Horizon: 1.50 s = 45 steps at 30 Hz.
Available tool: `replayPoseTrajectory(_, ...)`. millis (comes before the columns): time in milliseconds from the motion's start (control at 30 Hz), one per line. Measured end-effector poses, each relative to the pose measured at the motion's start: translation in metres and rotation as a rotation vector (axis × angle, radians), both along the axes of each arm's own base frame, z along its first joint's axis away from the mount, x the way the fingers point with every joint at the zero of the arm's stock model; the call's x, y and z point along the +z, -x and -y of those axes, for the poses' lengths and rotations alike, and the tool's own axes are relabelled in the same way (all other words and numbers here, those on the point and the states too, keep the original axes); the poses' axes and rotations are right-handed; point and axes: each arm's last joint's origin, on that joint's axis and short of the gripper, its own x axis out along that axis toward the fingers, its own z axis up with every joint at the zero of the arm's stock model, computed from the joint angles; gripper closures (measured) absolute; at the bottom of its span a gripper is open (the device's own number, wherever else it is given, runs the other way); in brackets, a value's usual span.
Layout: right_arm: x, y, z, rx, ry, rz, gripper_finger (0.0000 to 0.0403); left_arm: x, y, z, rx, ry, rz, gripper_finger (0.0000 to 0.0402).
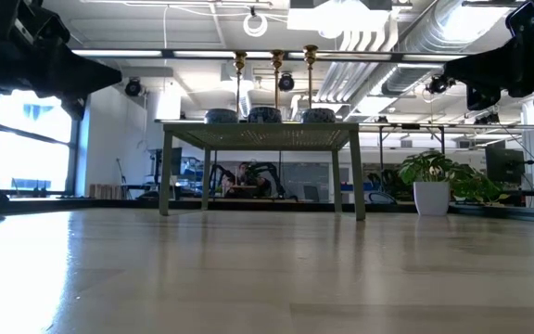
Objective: Pick & Place candle stick holders
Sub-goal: Return to Home Position
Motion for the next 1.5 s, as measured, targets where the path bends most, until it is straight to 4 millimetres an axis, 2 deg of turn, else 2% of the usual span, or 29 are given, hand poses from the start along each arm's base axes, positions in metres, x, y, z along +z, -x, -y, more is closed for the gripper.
replayPoseTrajectory(1500,0.0001,0.0000,0.0000,0.000,0.000,0.001,0.0393,-0.0002,0.0000,0.0000,0.000,-0.001,-0.002,0.0401)
